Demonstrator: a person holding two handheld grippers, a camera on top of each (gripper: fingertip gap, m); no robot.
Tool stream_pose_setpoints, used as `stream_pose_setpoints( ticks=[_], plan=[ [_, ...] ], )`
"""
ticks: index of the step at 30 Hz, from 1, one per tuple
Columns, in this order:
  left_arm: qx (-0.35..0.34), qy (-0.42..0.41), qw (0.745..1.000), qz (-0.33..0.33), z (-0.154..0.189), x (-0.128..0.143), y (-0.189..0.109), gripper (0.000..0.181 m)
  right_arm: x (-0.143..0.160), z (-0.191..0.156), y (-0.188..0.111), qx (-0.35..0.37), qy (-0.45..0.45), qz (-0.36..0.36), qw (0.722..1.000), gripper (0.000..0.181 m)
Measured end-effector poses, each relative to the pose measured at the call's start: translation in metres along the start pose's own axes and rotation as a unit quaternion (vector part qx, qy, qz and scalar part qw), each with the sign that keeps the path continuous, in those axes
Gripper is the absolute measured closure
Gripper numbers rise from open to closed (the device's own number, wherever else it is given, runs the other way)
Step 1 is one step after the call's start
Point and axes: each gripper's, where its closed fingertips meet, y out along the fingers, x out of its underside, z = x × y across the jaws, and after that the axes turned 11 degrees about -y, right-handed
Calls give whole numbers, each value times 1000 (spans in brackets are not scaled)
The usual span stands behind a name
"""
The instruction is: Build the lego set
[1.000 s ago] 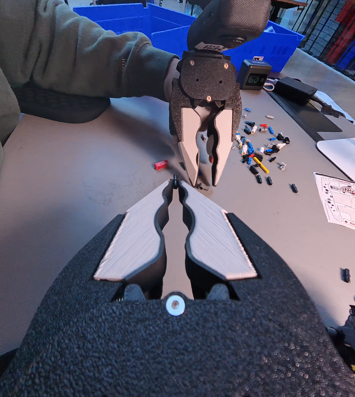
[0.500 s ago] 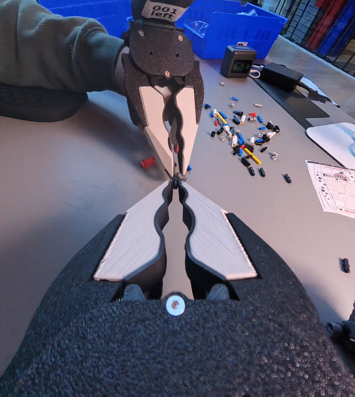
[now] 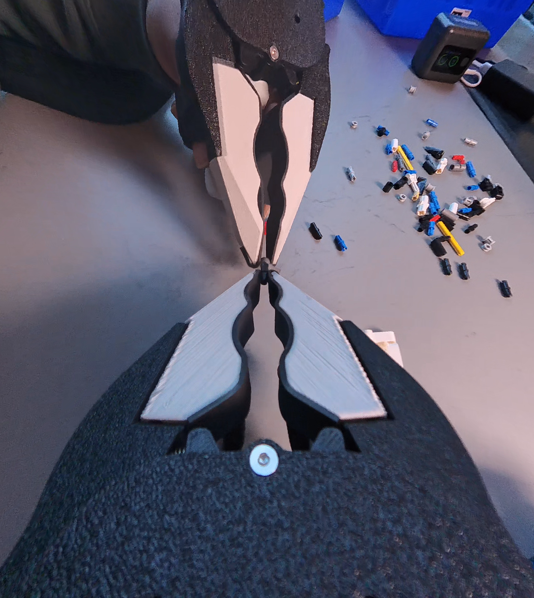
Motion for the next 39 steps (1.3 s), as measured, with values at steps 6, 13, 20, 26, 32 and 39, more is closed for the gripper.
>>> stream_pose_setpoints(
  ticks=[6,13,20,26,32,39],
  plan=[
    [10,-21,1000,12,2,-4,-2,173,-1,0,0,3,-1,-1,1000,177],
    [15,-48,999,10,2,-3,-1,173,3,0,1,1,0,-11,1000,177],
    [-42,13,998,-51,1,18,13,171,13,-5,3,-13,-7,-43,999,177],
    [-26,70,993,-94,10,30,5,162,23,-8,-1,-24,-6,-63,998,177],
    [-42,112,990,-77,5,22,-3,165,20,-15,-2,-42,-10,-54,998,178],
    [-69,168,980,-76,3,22,9,170,21,-19,4,-52,-17,-65,996,177]
  ],
)
